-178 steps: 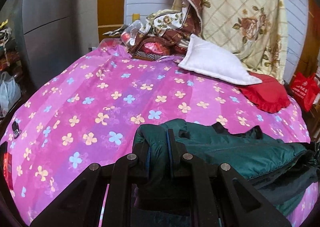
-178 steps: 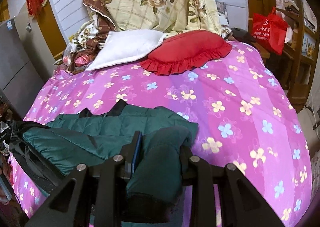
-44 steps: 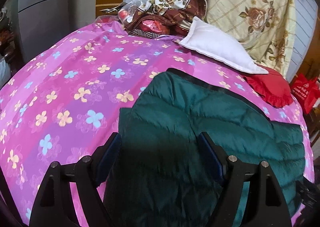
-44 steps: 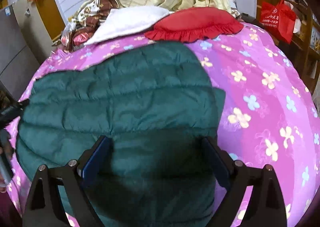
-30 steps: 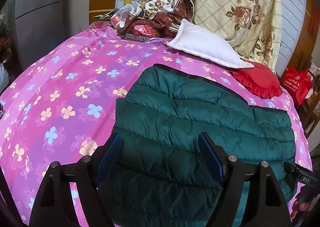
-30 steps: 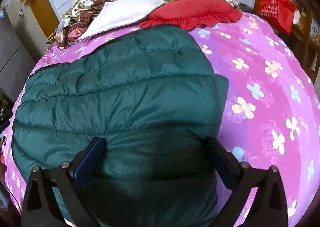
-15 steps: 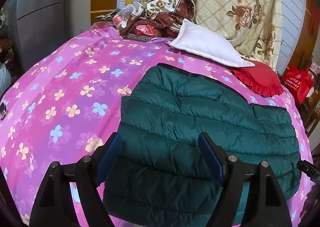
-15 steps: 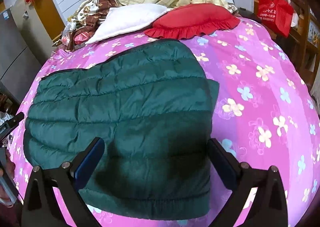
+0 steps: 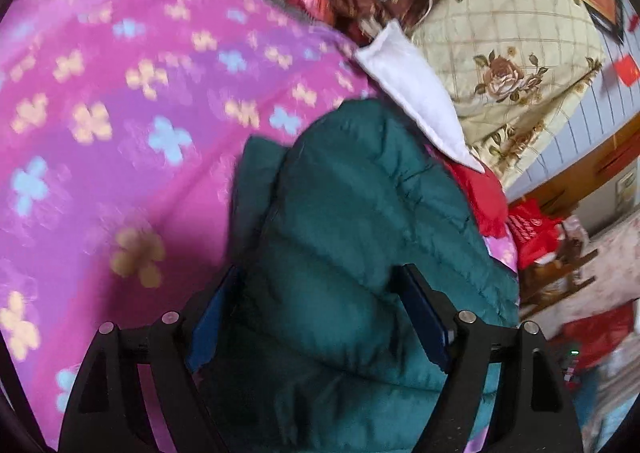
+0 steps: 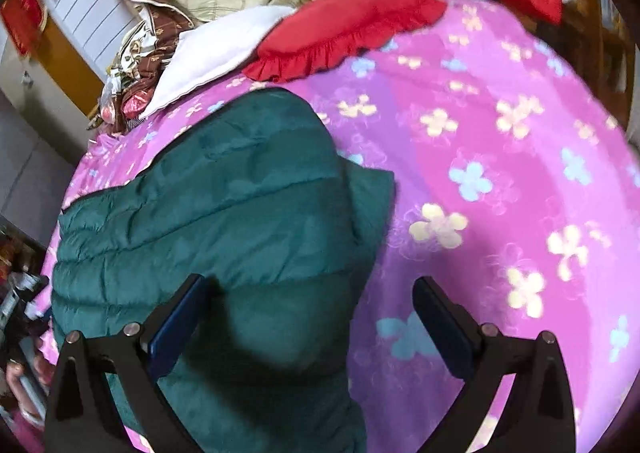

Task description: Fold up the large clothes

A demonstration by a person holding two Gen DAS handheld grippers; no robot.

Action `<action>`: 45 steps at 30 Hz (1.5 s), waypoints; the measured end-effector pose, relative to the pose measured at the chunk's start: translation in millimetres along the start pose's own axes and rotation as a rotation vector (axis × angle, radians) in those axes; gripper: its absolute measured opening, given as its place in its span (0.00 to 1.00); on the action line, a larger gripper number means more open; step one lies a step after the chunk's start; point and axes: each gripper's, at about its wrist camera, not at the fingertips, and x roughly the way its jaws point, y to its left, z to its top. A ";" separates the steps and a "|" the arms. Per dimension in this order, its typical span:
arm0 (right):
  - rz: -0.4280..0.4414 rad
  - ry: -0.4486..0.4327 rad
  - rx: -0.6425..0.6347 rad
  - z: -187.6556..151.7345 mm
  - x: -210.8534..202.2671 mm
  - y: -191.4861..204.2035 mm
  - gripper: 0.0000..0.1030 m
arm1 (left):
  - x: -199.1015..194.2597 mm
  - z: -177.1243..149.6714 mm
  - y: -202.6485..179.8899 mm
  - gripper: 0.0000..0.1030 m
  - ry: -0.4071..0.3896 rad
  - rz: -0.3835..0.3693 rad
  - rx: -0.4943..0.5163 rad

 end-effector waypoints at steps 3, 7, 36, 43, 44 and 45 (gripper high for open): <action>0.074 0.018 0.036 2.3 16.6 -10.5 1.00 | 12.0 2.1 12.8 0.69 0.034 -0.056 -0.045; 0.144 0.034 0.060 3.7 33.3 -17.0 1.00 | 19.7 2.0 16.2 0.74 0.047 -0.080 -0.053; 0.380 -0.037 -0.111 -35.0 -70.9 41.0 0.40 | -104.1 -38.7 -29.1 0.12 0.035 -0.169 0.158; 0.399 0.020 -0.069 -97.4 -110.2 21.6 0.41 | -127.4 -79.8 -13.3 0.16 0.097 -0.094 0.198; 0.387 0.036 -0.051 -105.6 -108.4 16.0 0.42 | -122.7 -83.9 -10.0 0.19 0.107 -0.064 0.201; 0.373 0.049 -0.034 -112.3 -105.1 10.9 0.46 | -115.5 -89.2 -4.1 0.21 0.114 -0.021 0.201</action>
